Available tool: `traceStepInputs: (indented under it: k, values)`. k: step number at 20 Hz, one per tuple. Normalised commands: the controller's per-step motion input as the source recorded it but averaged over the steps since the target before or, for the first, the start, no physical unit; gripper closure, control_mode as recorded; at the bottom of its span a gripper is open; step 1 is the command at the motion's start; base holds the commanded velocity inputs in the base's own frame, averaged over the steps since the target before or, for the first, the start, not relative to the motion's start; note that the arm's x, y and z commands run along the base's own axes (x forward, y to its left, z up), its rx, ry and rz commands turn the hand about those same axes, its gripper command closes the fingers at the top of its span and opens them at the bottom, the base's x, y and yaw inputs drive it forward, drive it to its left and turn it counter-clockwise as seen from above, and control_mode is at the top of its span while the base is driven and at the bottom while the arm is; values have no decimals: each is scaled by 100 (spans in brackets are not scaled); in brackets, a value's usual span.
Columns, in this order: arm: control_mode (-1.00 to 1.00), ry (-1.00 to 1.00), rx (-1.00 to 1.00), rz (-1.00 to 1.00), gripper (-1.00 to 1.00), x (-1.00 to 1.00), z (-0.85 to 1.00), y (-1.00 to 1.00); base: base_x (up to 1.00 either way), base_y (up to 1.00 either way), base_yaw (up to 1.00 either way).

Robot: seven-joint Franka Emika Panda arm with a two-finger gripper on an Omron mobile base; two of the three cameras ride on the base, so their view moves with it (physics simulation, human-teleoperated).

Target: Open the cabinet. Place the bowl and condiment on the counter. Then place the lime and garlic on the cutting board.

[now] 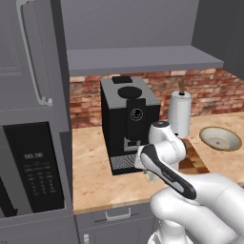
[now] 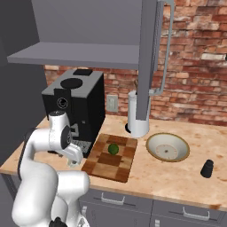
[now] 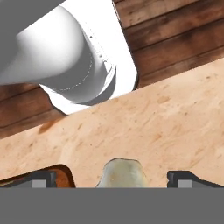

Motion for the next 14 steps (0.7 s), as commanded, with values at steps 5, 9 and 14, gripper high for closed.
traceStepInputs:
  k: [5, 9, 14]
  values:
    - [-100, 0, 0, 0, -100, 0, -30, 0, 0, 0, 0]
    - [-100, 0, 0, 0, -100, 0, -33, 0, 0, 0, 0]
    - [-100, 0, 0, -1, -100, 0, -37, 0, 0, 0, 0]
